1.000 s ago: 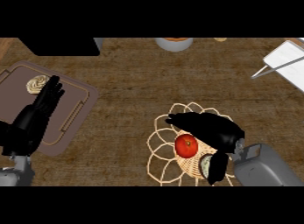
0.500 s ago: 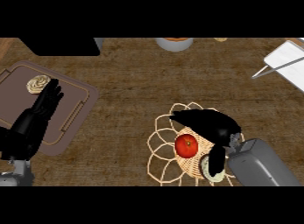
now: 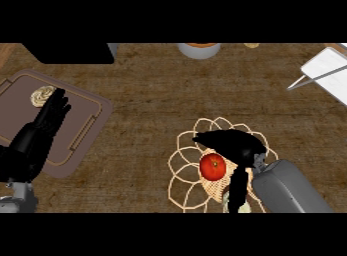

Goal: Pick the tomato from the placemat and place it in the tiered shelf

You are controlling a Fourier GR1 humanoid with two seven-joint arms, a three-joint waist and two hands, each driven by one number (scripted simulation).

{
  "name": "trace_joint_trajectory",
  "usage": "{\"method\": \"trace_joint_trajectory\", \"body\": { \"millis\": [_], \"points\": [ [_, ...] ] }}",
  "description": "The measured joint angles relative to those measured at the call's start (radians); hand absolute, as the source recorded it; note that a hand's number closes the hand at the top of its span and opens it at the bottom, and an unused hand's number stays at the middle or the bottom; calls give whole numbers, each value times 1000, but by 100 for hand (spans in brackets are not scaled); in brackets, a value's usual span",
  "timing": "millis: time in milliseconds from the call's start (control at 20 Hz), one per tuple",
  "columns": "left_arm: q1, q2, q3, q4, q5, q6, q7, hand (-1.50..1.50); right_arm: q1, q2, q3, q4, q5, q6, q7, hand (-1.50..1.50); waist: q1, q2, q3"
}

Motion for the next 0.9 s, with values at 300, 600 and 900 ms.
{"method": "trace_joint_trajectory", "body": {
  "millis": [300, 600, 900],
  "points": [
    [5, -19, 7, -7, -27, -10, 3, 0, 11, 33, -8, 67, 47, -3, -51, -150, 0, 0, 1],
    [-5, -27, 18, -15, -30, -23, 23, 0, 46, 46, 4, 109, 98, -62, -116, -150, -5, -13, -6],
    [0, -53, 2, -17, -54, -16, 14, 0, 30, 57, -8, 180, 135, -150, -195, 150, -4, -26, -12]
  ]
}}
